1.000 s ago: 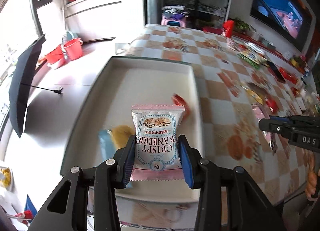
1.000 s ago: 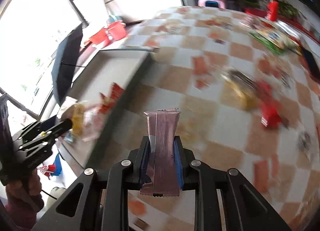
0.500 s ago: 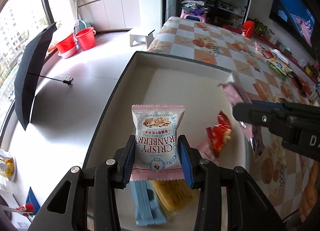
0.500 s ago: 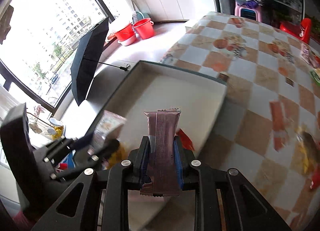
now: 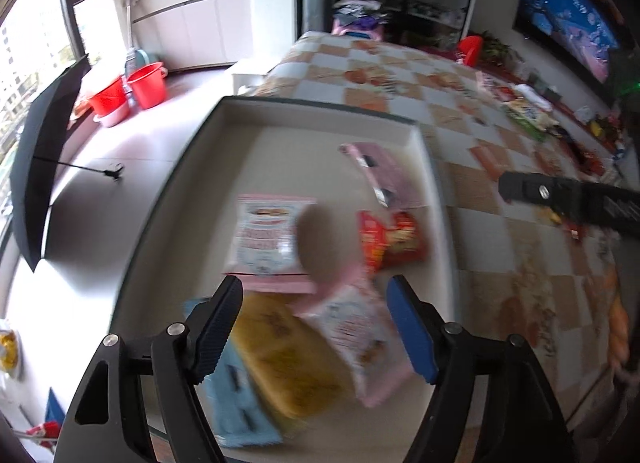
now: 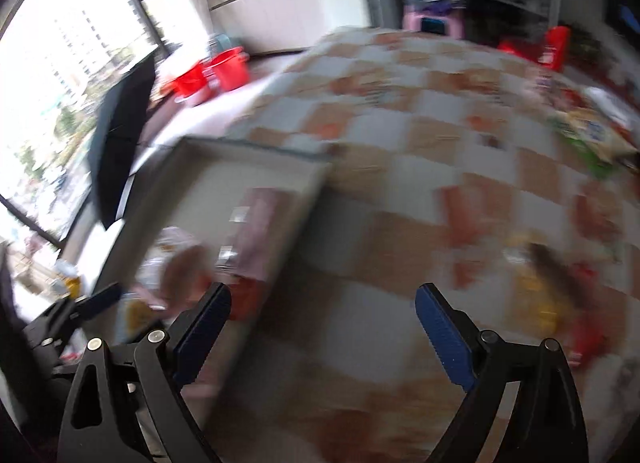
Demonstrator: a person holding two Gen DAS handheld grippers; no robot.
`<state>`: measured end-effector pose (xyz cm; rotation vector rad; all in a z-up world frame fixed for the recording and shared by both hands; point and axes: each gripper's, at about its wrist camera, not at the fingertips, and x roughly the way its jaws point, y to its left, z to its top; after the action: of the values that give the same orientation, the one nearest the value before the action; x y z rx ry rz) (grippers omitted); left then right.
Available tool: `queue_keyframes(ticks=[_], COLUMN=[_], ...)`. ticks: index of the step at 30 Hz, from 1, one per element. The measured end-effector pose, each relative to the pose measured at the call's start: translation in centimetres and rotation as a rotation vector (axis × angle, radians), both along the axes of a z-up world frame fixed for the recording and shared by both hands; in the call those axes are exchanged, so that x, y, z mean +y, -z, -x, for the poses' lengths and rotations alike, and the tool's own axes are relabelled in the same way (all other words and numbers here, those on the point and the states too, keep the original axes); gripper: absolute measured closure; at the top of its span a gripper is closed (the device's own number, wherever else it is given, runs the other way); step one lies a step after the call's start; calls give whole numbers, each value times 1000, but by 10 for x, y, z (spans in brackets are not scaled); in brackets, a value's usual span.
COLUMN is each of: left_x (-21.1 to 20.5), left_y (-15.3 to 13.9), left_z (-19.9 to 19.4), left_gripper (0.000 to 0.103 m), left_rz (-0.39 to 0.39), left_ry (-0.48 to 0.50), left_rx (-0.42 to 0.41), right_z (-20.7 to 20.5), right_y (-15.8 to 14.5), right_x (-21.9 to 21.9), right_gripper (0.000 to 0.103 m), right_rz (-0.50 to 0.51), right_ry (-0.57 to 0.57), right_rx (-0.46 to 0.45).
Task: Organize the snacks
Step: 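Move both open tools from the tray back over the table snacks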
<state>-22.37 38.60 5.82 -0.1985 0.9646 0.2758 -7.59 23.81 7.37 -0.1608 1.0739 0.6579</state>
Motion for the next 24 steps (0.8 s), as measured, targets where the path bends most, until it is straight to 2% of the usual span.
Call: queue_keyframes(ticks=[3,7,10,12,15,16,19,22,24], left_x=[-15,-32,-45,-58,-83,-91,-114,-133,-138], left_y=[-6,-11,-11,-9,-6,-4,6,9,9], left_z=[3,12,18,19,20,20,18,20,22], left_gripper=[25,24,23,23,23,23,21,19,19], left_rz=[18,49,74,70,35,25,28,-49,-66], left_ry=[32,70,89,117,178,199,252,259,257], left_rx=[-30,-54,-54,-39,-24,-19,10,13,15], right_z=[-26,-63,-96,-111,-111,-106,-86,-57,-37], right_y=[-1,-2,9,23,49,51,49,47,49], right_x=[-43,-89,-114,-119,-115,-114,-110,-106,-108], right_gripper=[9,9,9,9,9,7,7,7,7], right_rz=[64,83,65,83,133,125,130,132,132], right_ry=[149,338,457,489,432,415,337,227,162], right_rx=[-45,-85,-56,-22,26,16,3,8,14])
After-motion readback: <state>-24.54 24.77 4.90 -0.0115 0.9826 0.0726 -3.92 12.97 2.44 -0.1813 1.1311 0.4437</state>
